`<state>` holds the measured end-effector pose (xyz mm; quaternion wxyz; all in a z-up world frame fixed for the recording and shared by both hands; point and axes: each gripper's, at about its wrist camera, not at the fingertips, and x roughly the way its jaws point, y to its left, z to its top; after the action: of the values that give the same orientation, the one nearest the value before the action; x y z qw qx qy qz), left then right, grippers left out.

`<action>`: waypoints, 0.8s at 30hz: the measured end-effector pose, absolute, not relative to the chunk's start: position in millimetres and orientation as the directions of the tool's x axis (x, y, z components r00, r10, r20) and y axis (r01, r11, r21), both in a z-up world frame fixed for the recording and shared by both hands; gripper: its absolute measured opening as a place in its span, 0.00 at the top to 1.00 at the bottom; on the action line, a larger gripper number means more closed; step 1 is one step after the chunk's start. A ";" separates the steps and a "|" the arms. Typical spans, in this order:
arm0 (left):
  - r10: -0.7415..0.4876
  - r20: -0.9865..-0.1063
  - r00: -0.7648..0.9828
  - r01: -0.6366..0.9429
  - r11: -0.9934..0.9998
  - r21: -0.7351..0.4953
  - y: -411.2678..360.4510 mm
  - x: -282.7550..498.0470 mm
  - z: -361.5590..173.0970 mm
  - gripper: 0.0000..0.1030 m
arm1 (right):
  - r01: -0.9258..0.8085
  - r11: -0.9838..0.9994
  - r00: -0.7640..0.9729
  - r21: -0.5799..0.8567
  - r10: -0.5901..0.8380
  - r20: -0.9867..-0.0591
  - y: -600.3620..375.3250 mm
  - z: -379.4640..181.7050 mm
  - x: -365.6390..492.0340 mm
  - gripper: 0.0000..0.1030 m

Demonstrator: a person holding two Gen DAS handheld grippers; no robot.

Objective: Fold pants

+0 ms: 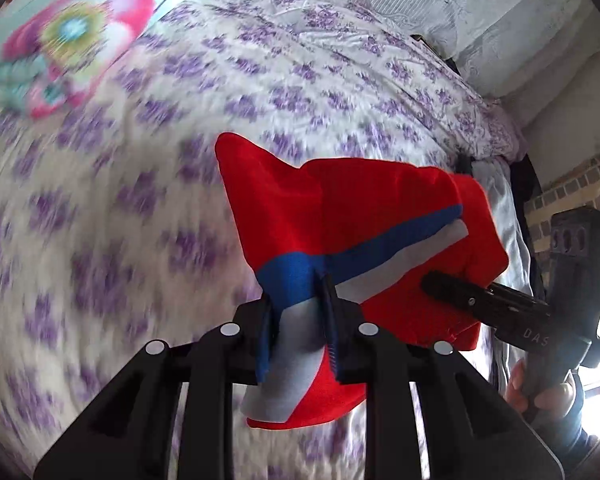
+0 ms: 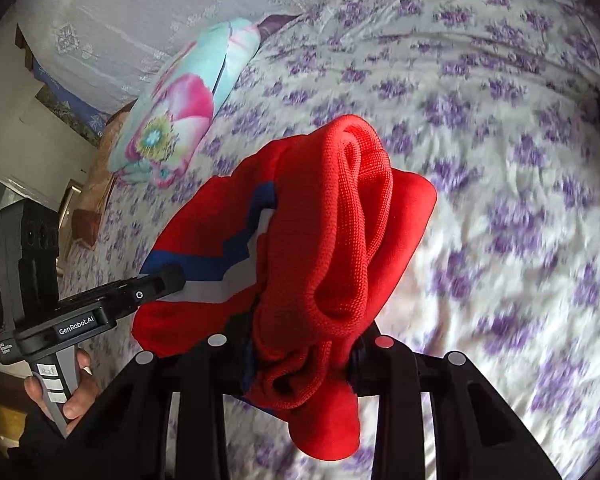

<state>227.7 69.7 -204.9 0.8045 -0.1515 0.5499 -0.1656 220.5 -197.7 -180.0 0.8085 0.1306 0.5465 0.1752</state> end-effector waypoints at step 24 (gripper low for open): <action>-0.162 -0.927 0.338 0.015 0.986 -0.167 54.6 428.2 -240.0 0.28 | -0.006 0.934 0.378 0.356 0.332 -0.864 -255.8 -225.9 403.8 0.30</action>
<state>428.2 54.6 -240.0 0.8155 -0.0642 0.5726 -0.0544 403.8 -255.8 -225.9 0.8166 0.1488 0.5481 0.1034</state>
